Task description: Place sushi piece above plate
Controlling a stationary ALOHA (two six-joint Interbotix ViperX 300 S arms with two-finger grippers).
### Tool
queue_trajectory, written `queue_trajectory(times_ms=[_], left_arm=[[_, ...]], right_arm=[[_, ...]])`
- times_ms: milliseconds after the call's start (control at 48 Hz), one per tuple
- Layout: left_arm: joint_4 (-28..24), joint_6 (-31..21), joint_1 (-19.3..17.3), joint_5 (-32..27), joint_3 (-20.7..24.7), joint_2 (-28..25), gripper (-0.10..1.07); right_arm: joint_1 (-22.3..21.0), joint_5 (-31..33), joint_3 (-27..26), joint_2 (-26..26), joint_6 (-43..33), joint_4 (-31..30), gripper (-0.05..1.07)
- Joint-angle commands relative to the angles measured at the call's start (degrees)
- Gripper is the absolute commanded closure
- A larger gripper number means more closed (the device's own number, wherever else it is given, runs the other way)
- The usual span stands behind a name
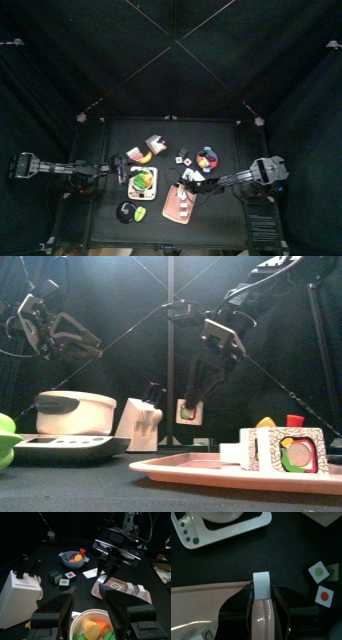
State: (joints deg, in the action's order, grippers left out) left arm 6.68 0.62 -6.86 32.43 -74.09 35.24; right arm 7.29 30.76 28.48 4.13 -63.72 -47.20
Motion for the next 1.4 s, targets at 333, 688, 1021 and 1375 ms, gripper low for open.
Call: queue_trajectory(times_ms=[333,688,1021,1375], left_arm=[[2.9,0.0,-4.9,0.1,-1.8,1.8,0.17],[2.9,0.0,-5.0,-0.3,-2.2,2.7,0.17],[2.9,0.0,-5.0,-0.6,-2.2,2.8,0.17],[2.9,0.0,-5.0,-1.0,-2.3,2.8,0.17]], right_arm=[[-0.7,-1.1,-18.3,4.2,0.0,-3.7,0.56],[-0.6,-2.7,-29.0,13.5,0.0,-7.2,0.56],[-3.3,5.2,-27.5,12.4,-0.7,-6.9,0.56],[-7.6,7.3,-22.2,12.0,-1.7,-2.9,0.56]])
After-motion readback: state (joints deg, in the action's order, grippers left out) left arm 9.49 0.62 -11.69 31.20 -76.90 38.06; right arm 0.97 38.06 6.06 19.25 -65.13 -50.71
